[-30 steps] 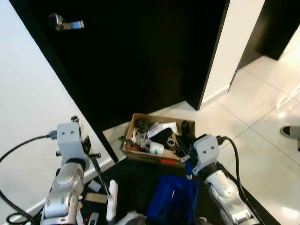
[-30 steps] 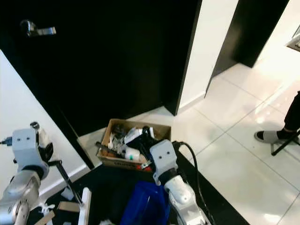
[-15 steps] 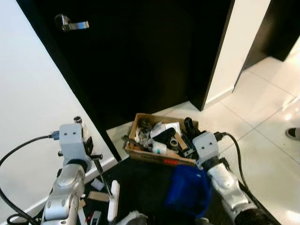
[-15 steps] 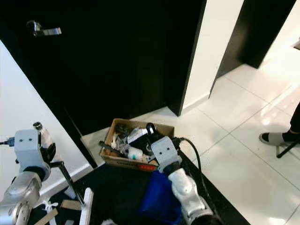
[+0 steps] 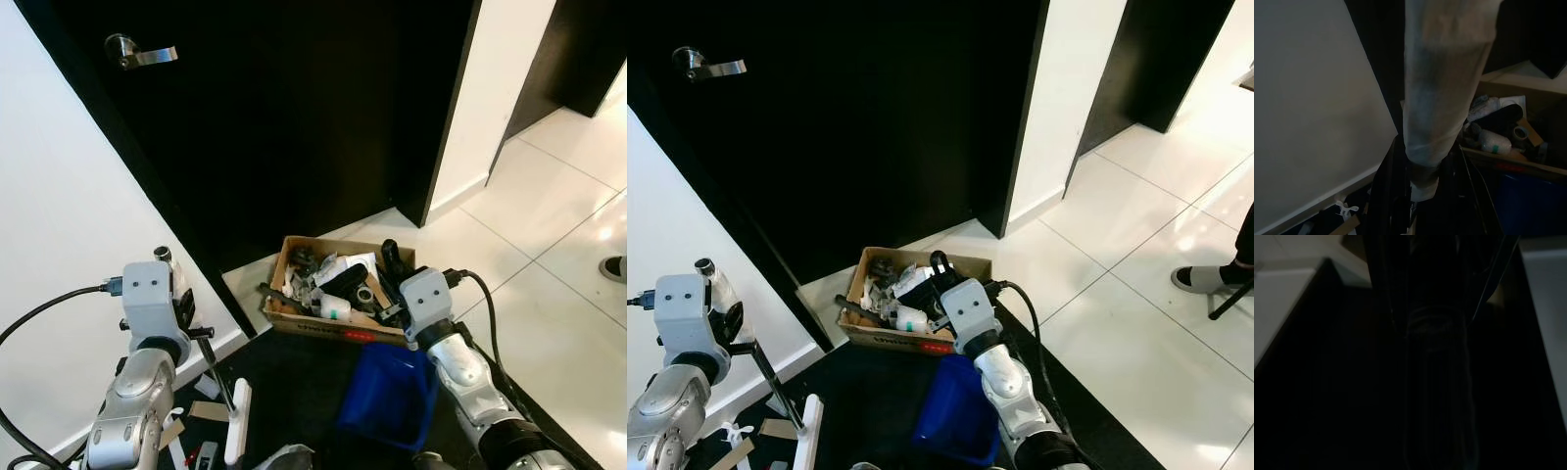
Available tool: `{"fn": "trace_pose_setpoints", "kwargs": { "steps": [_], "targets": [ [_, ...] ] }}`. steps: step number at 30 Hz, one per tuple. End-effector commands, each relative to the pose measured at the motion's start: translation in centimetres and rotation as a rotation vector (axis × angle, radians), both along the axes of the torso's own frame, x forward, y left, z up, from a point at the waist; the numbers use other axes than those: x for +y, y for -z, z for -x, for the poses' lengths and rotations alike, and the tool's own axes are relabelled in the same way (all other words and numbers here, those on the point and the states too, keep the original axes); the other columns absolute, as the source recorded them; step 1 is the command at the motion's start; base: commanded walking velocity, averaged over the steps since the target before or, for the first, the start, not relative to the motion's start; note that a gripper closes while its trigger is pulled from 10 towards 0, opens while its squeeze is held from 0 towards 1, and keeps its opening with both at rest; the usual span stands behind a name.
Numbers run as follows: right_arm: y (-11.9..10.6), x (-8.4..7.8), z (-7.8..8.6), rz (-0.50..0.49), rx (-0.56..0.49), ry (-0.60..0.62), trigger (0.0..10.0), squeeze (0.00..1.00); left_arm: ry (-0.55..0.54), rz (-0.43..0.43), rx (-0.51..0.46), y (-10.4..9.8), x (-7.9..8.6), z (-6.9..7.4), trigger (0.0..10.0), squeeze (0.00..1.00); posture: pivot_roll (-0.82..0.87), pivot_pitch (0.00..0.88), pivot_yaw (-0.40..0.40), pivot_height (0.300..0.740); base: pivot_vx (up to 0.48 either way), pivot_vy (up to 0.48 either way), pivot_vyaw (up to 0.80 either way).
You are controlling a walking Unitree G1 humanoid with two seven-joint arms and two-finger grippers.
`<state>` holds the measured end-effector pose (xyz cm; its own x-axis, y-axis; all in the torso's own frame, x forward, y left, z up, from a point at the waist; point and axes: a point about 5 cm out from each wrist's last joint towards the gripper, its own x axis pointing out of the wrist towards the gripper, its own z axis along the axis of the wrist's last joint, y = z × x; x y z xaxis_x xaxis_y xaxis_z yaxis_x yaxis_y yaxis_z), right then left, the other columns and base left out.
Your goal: Sweep floor
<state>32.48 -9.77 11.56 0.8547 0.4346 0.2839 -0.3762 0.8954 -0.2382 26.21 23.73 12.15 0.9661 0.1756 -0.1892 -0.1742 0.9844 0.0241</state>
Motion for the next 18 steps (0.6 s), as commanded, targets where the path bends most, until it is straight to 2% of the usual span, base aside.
{"fn": "trace_pose_setpoints", "kwargs": {
  "steps": [1, 3, 6, 13, 18],
  "targets": [
    [-1.7, 1.0, -0.3, -0.099, -0.033, -0.047, 10.0, 0.00, -0.026, -0.047, -0.013, -0.6, 1.0, 0.5, 10.0, 0.00, 0.15, 0.236, 0.114, 0.740, 0.000, 0.000, 0.00],
    [-2.2, 1.3, -0.6, -0.114, -0.040, -0.076, 10.0, 0.00, -0.033, -0.044, -0.016, -0.6, 1.0, 0.5, 10.0, 0.00, 0.15, 0.228, 0.104, 0.740, 0.000, 0.000, 0.00],
    [-1.9, 1.3, -0.7, -0.085, -0.032, -0.086, 10.0, 0.00, -0.039, -0.038, -0.019, -0.6, 1.0, 0.4, 10.0, 0.00, 0.15, 0.227, 0.100, 0.740, 0.000, 0.000, 0.00],
    [0.3, 1.2, -0.2, -0.022, 0.025, -0.099, 10.0, 0.00, -0.043, -0.036, -0.015, -0.6, 1.0, 0.6, 10.0, 0.00, 0.16, 0.235, 0.104, 0.740, 0.000, 0.000, 0.00],
    [1.9, 1.2, 0.3, -0.063, 0.113, -0.087, 10.0, 0.00, -0.042, -0.045, -0.012, -0.8, 1.2, 0.9, 10.0, 0.00, 0.18, 0.245, 0.117, 0.740, 0.000, 0.000, 0.00]
  ]
}}
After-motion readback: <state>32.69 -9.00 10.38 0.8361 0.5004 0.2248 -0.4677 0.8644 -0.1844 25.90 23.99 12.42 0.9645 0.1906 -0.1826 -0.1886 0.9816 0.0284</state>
